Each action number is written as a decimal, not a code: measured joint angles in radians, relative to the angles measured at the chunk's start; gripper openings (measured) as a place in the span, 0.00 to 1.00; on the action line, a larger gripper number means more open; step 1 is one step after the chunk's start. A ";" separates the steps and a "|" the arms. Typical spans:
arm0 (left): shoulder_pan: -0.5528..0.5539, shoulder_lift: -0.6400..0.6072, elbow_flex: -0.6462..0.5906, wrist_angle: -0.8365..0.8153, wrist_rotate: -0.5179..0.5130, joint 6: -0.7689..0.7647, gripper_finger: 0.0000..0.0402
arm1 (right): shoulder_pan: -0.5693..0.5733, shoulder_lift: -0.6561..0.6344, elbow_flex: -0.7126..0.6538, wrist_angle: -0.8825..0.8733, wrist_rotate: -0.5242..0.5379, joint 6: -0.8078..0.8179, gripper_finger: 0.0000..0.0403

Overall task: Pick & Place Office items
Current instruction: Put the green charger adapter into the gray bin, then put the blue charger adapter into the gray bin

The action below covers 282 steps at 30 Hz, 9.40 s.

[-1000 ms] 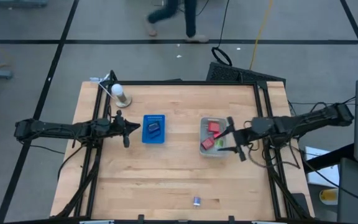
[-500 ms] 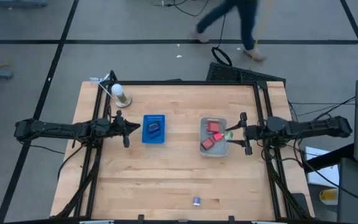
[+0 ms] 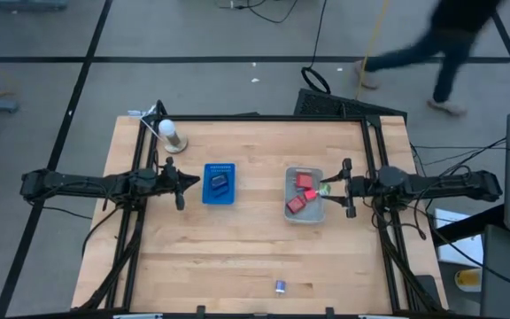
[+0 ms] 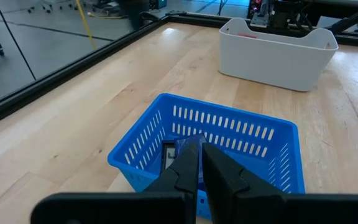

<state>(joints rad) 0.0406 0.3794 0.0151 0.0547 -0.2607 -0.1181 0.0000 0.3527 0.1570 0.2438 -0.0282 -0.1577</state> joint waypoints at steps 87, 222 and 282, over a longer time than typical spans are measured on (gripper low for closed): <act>0.000 0.003 0.001 -0.014 0.007 0.008 0.05 | -0.064 0.117 -0.139 0.407 -0.021 -0.049 0.28; -0.019 0.009 0.001 -0.020 0.087 -0.257 0.05 | 0.575 1.673 1.234 -0.539 -0.137 -0.257 0.44; -0.019 0.009 0.000 -0.029 0.130 -0.261 0.05 | 0.250 0.140 0.135 0.003 0.242 0.171 0.32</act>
<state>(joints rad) 0.0219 0.3882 0.0154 0.0261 -0.1310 -0.3793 0.2504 0.4929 0.2918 0.2472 0.2141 0.0133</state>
